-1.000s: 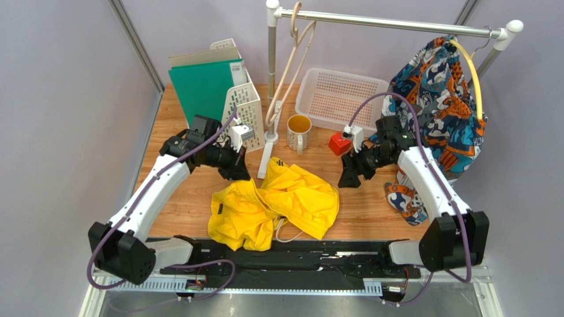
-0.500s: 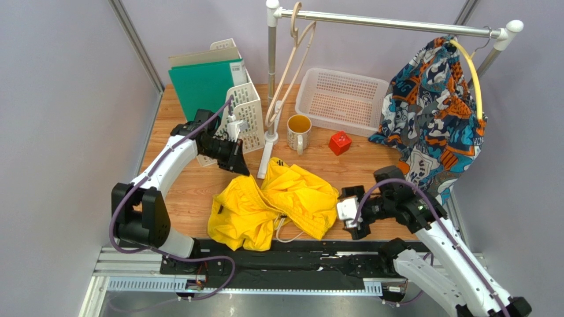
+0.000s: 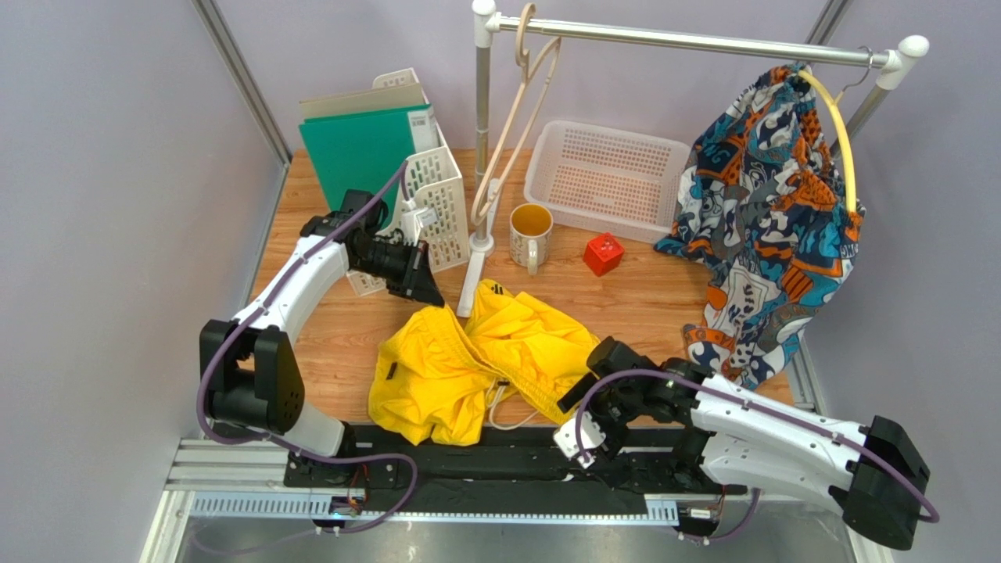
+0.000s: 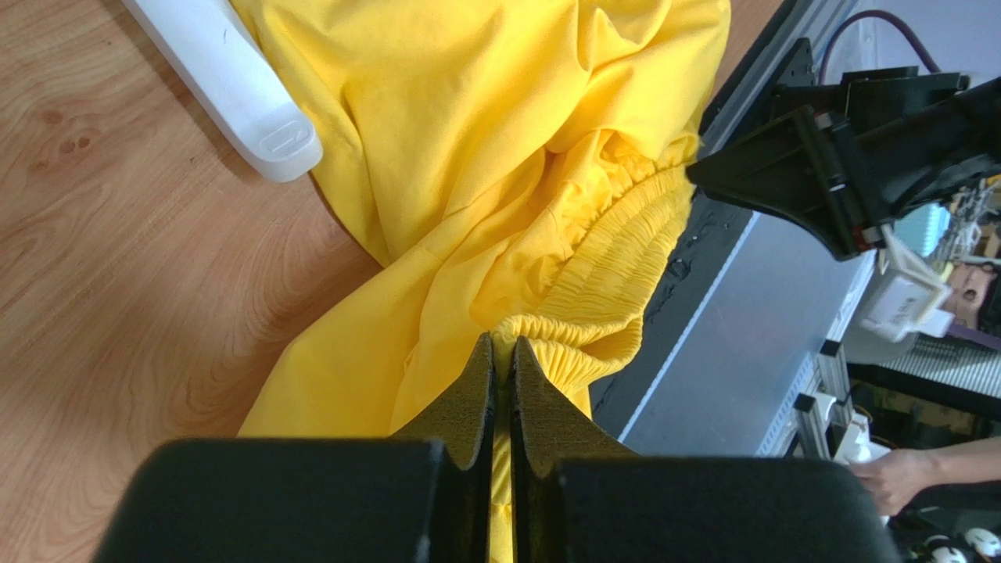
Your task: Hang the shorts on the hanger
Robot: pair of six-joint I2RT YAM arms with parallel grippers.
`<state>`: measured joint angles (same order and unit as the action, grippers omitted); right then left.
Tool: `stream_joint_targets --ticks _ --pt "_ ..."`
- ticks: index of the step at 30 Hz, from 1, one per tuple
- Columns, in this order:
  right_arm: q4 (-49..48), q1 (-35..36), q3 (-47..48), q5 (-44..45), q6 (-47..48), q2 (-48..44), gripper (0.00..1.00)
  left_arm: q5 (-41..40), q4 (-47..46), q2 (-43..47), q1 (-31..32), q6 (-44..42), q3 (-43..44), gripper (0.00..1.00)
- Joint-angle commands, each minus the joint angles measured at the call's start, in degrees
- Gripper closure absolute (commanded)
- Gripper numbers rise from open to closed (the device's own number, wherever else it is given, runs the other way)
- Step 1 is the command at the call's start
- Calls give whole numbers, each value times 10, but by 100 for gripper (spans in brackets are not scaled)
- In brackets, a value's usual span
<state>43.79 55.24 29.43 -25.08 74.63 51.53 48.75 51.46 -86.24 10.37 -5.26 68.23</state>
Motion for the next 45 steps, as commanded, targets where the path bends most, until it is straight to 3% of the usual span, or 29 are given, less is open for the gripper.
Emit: stream_joint_targets --ticks 1,2,5,6,8,9,14,15,16,18,25,28,33,40,45 --pt "-119 43 -54 76 5 1 32 37 15 -13 -18 -23 11 100" --pt "-139 44 -64 84 3 6 35 40 22 -16 -18 -33 12 100" --pt "-216 45 -92 121 -13 35 55 50 63 -23 -18 -83 16 97" --pt "-238 45 -89 137 -28 54 73 52 88 -24 -18 -118 17 92" --pt "-239 45 -69 151 -79 72 93 51 116 -21 -18 -162 19 84" --pt "-230 45 -43 160 -99 81 100 55 145 -17 -18 -210 19 76" --pt "-191 43 -1 152 -157 60 100 65 199 -11 -18 -292 14 41" --pt "-184 43 3 145 -166 48 100 67 206 -13 -18 -311 14 21" --pt "-180 43 11 144 -174 45 100 66 217 -14 -18 -318 14 18" --pt "-161 43 19 145 -192 36 100 63 224 -12 -18 -334 12 2" --pt "-122 36 46 143 -235 -2 100 68 236 5 -18 -371 15 2" --pt "-114 36 53 141 -247 -14 100 73 273 22 -18 -448 10 3" --pt "-114 31 65 142 -273 -13 100 54 272 72 -17 -497 -22 8" --pt "-111 24 86 139 -310 -16 100 24 163 149 -4 -484 -74 16" --pt "-95 7 115 138 -365 -15 100 -8 128 174 52 -485 -113 27"
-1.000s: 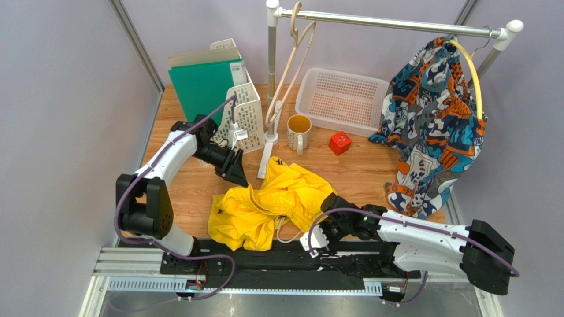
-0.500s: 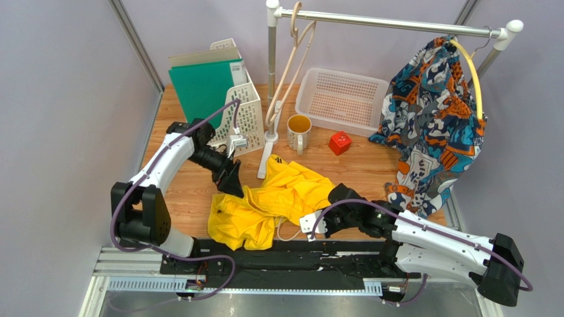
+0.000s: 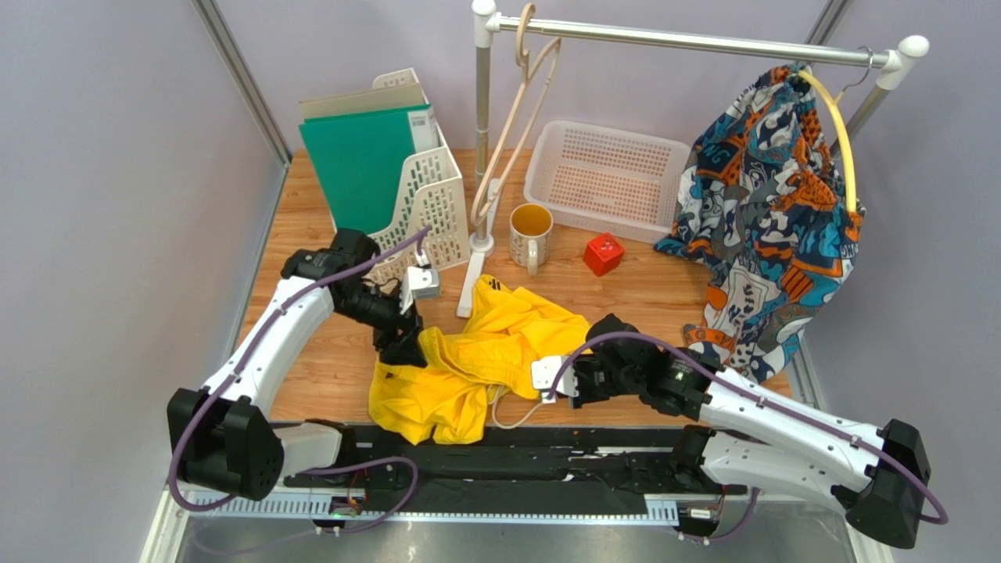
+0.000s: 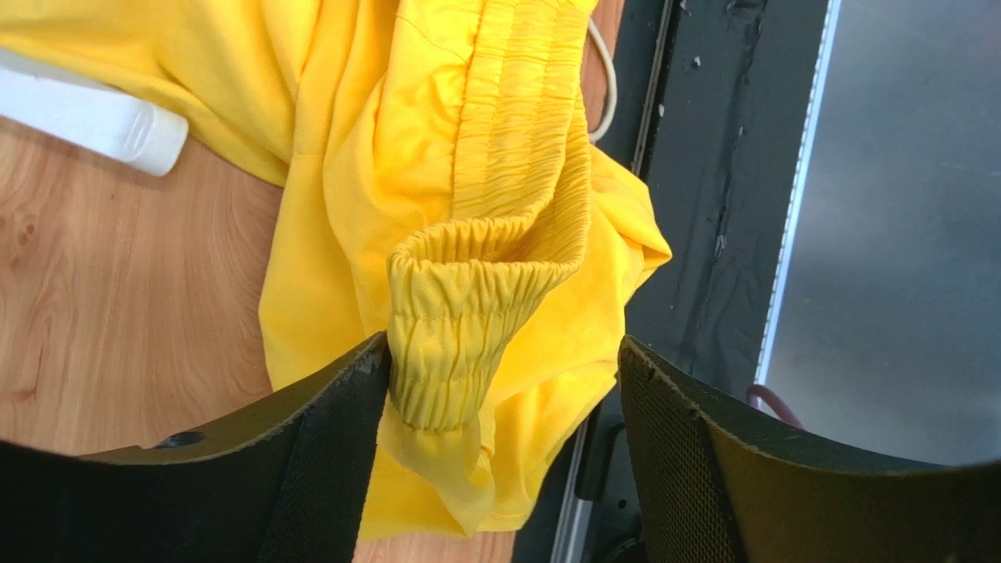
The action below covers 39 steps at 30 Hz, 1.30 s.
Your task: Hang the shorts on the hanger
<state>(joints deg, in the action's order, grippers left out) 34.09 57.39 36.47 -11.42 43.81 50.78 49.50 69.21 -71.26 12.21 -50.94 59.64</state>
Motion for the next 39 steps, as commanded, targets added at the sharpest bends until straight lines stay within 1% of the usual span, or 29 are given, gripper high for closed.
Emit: stream_joint_targets --ticks 1,3,4,7,8,9,11,12,13,14,16,17,18,19,20,22,23,25,26,27,29,32,34,36,37,38,39 --pt "6 -18 52 0 -64 -9 100 -19 -59 41 36 -21 -34 37" --pt "11 -27 62 -3 -86 -13 100 -37 -96 58 38 5 -50 51" --pt "14 -32 73 -3 -92 -21 100 -47 -111 71 38 28 -51 71" --pt "29 -46 104 5 -120 -35 100 -62 -121 101 37 86 -35 100" --pt "36 -51 119 7 -128 -38 100 -64 -118 110 37 101 -24 100" --pt "51 -66 133 7 -145 -40 100 -60 -113 118 37 128 5 100" --pt "65 -85 188 9 -161 -46 100 -51 -102 144 37 159 45 100" --pt "80 -104 207 10 -172 -47 100 -51 -100 150 37 188 91 100" --pt "85 -113 254 17 -175 -50 100 -54 -89 159 37 202 118 100" --pt "90 -128 276 20 -180 -49 100 -53 -82 160 37 211 174 100" --pt "106 -139 323 31 -185 -48 100 -55 -50 155 37 225 235 100" --pt "112 -140 377 36 -185 -46 100 -57 -38 150 37 232 298 100" --pt "126 -139 402 40 -185 -42 100 -58 -24 137 37 233 331 100" --pt "133 -139 428 44 -184 -39 100 -53 10 130 37 235 364 100" --pt "140 -139 483 44 -183 -36 100 -49 29 122 37 235 424 100" --pt "163 -139 536 44 -181 -24 100 -33 73 103 37 242 481 100" --pt "180 -139 579 43 -178 -21 100 -27 86 97 38 248 534 100" --pt "200 -139 625 46 -179 -11 100 -9 114 89 38 252 583 100" --pt "209 -140 643 47 -188 -8 100 -8 118 87 38 260 623 100" --pt "228 -140 682 47 -191 -3 100 -7 123 86 38 265 642 100" --pt "252 -139 723 32 -216 1 100 -7 127 87 38 285 679 100" --pt "268 -139 742 11 -240 3 100 -4 117 93 38 313 677 100" --pt "269 -139 731 10 -261 2 100 -13 104 108 38 319 661 100" --pt "256 -139 703 18 -268 -3 100 -27 95 124 38 325 618 100" --pt "245 -139 668 28 -269 -6 100 -38 85 130 38 323 599 100" --pt "234 -139 645 34 -269 -9 100 -46 78 135 38 320 559 100" --pt "207 -140 624 42 -267 -14 100 -60 66 147 38 320 536 100"
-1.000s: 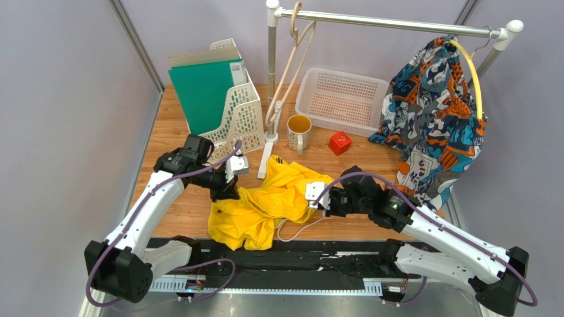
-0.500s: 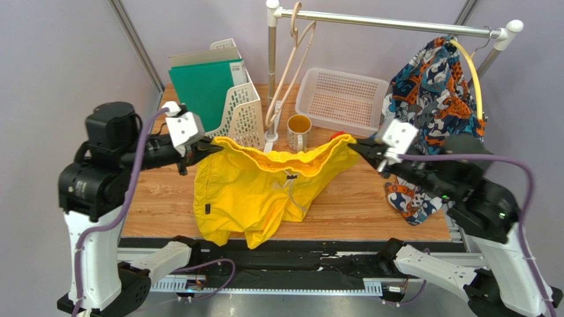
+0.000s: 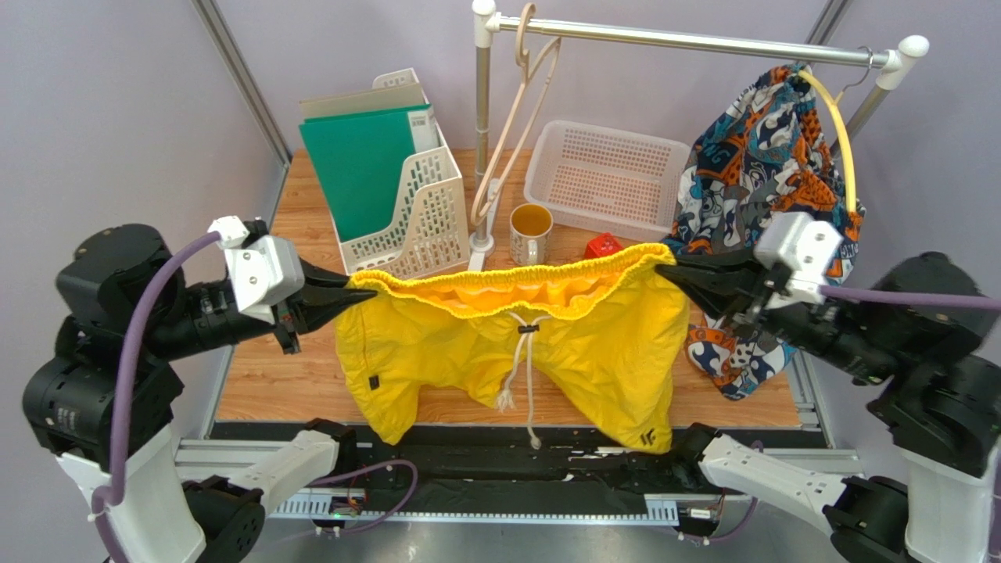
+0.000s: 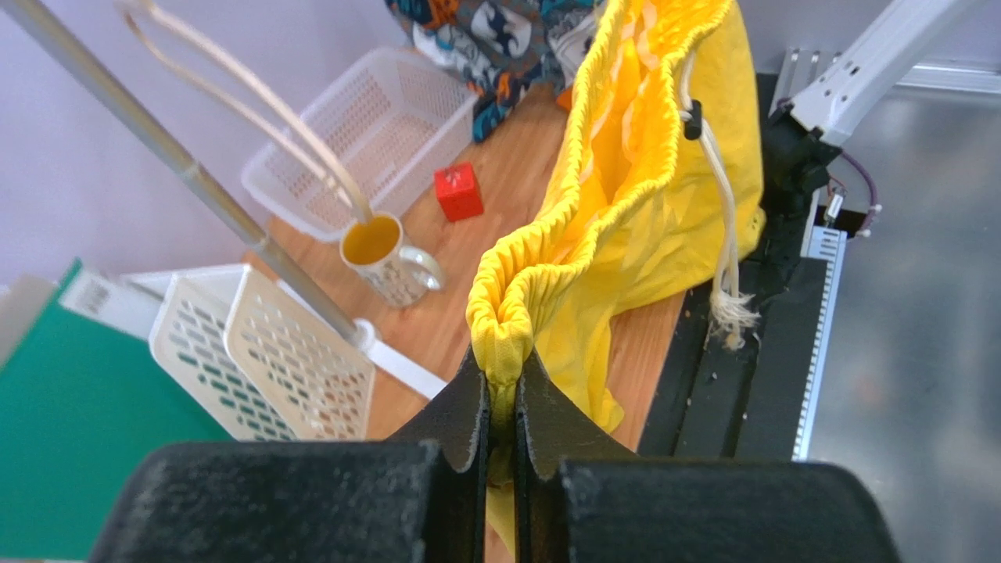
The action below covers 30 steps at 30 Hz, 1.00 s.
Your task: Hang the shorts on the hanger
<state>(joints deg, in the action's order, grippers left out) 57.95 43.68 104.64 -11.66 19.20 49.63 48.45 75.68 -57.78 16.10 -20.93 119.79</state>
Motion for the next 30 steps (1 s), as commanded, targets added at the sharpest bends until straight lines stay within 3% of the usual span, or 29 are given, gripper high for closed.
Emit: stream_joint_targets --ticks 1,4,8,9,12,15,21,25,30 --pt "-49 -2 -79 71 -7 -3 100 -80 -31 18 -1 18 -88 100" --pt "-108 -3 -153 182 15 18 100 -134 -96 22 -1 -1 -203 100" --pt "-211 -33 -244 149 41 26 100 -183 -211 28 -2 -59 -327 100" --pt "-229 -37 -254 153 49 29 100 -198 -278 35 -2 -71 -353 100" --pt "-260 -107 -277 95 62 44 100 -200 -365 47 -2 -98 -423 100" --pt "-259 -177 -328 -20 85 37 100 -165 -340 40 -2 -134 -430 100" --pt "-183 -182 -479 -178 110 -16 100 -85 -234 75 -2 -219 -551 100" --pt "-159 -181 -544 -186 82 -18 100 -63 -172 81 -2 -242 -624 100" --pt "-157 -181 -586 -141 78 14 100 -93 -178 61 -2 -230 -694 100"
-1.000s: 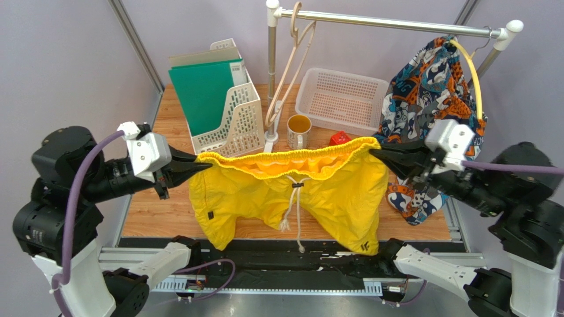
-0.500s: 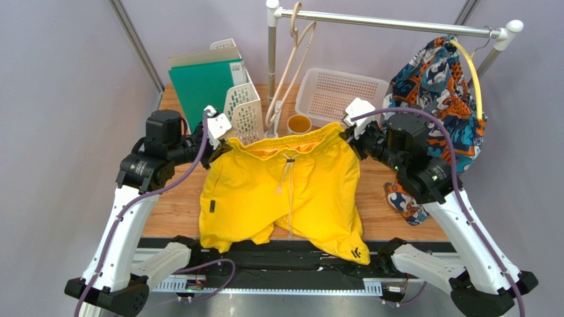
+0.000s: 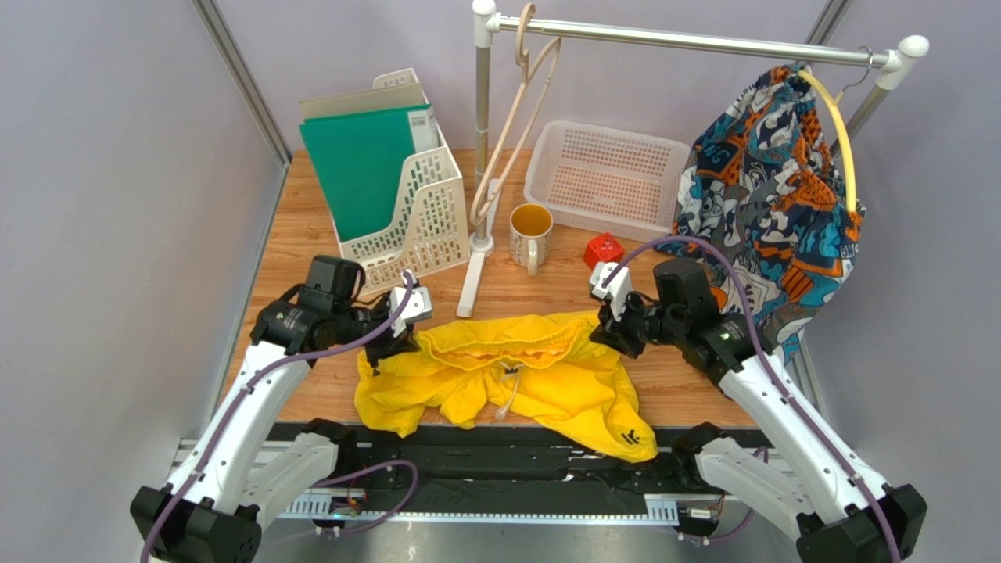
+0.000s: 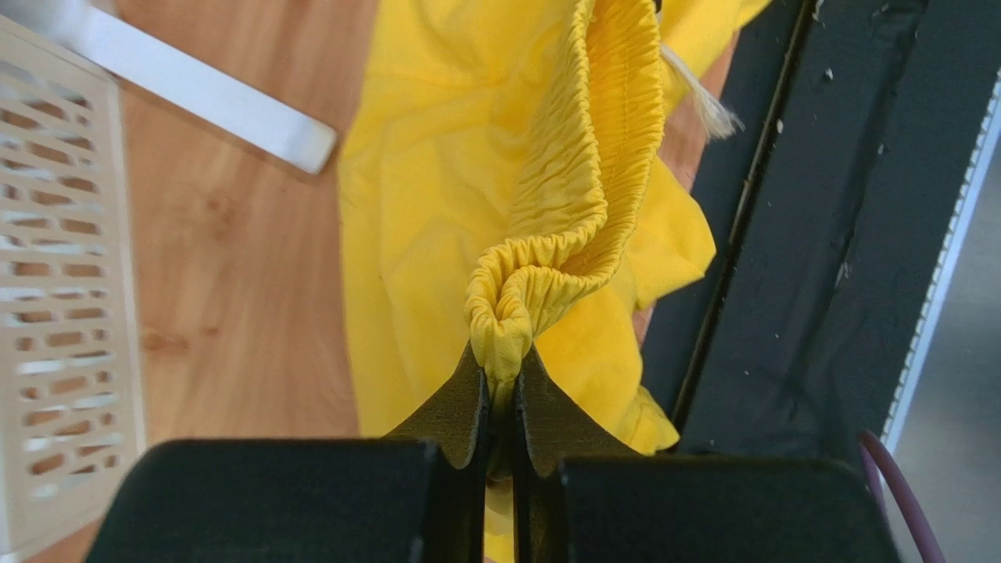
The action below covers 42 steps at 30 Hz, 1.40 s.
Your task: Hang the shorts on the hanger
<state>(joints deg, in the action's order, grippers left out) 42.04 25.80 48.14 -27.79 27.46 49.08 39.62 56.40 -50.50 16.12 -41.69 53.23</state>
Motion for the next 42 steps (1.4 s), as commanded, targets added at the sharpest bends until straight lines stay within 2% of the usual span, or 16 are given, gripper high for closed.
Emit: stream_joint_targets --ticks 1,6,12,13,15,16,18,19,20,24,27,32,35,37,40,42 --pt "-11 -4 -30 33 -7 41 100 -25 1 -34 -2 -19 -33 100" --pt "-70 -2 -50 64 -5 122 100 -55 -42 -100 -2 -32 -71 100" --pt "-93 -1 -52 48 -14 175 99 -42 -95 -117 -2 -45 -98 86" --pt "-90 1 -52 46 -14 175 89 -41 -95 -115 -2 -47 -101 84" --pt "-79 3 -56 49 -5 162 77 -38 -88 -110 -2 -62 -104 77" --pt "-73 4 -56 49 -2 156 65 -37 -73 -102 -2 -68 -103 74" --pt "-45 4 -48 49 8 127 55 -30 -43 -90 -2 -100 -94 67" --pt "-35 4 -44 48 12 114 47 -15 2 -72 -2 -114 -86 54" --pt "-24 4 -39 44 15 99 41 -11 19 -59 -2 -130 -75 51" --pt "47 4 -5 31 17 11 28 -3 88 21 -2 -125 -44 35" --pt "95 3 41 38 10 -28 25 -2 115 57 -2 -105 -10 32" --pt "120 2 134 79 -49 -61 13 -16 94 91 -2 18 57 23" --pt "120 2 202 78 -151 -51 7 -17 36 102 -2 118 120 16" --pt "111 3 239 76 -198 -35 6 -18 0 103 -2 194 143 16" --pt "68 3 302 87 -288 3 6 -64 -73 102 -3 293 174 1" --pt "44 3 357 101 -338 32 6 -103 -108 96 -2 334 181 1"
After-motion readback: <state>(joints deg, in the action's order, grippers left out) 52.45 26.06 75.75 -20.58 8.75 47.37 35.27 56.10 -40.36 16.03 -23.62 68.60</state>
